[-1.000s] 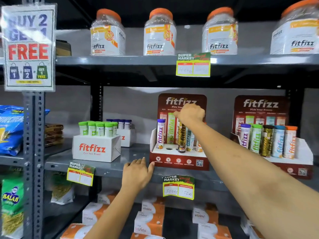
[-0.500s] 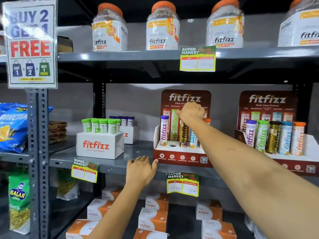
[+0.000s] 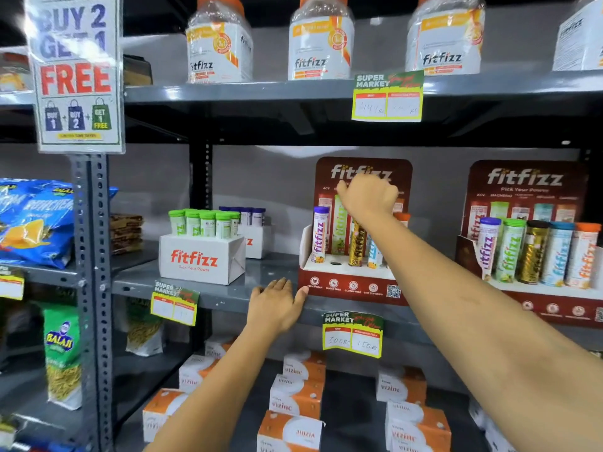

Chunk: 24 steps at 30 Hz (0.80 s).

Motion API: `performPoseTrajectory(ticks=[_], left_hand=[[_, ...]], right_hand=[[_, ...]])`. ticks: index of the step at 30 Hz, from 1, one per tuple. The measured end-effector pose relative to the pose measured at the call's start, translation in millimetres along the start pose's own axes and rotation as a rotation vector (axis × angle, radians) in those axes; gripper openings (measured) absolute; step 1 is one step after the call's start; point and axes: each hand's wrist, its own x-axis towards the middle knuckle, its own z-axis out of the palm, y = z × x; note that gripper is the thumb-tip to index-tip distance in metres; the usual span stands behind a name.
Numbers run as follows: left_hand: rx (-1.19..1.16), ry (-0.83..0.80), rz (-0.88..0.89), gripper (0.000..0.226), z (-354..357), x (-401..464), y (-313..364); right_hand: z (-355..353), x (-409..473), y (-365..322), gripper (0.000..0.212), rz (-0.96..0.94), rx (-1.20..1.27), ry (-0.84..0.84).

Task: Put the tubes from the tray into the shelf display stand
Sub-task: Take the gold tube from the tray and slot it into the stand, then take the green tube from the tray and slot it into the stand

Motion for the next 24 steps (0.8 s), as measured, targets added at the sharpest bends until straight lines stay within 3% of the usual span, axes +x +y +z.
performPoseTrajectory(ticks=[2,4,9,17,24], left_hand=[[-0.052,0.007,0.017,0.063,-5,-8,-3],[-0.065,0.137,0.028,0.062,-9,-26,-9],[0.055,0.272,0.021,0.061,-20,-90,-38],[0.236,0.186,-0.227,0.061,-21,-274,-118],[0.297,0.080,-0.572,0.062,-11,-458,-147]], right_hand=[[-2,-23,-13,0.047,-0.021,0.112,0.039],[-3,-53,-29,0.046,-0.045,0.220,0.021],[-5,-139,-74,0.029,-0.133,0.491,-0.074],[-9,-339,-146,0.017,-0.393,0.763,-0.381],[-21,-530,-179,0.024,-0.692,0.790,-0.821]])
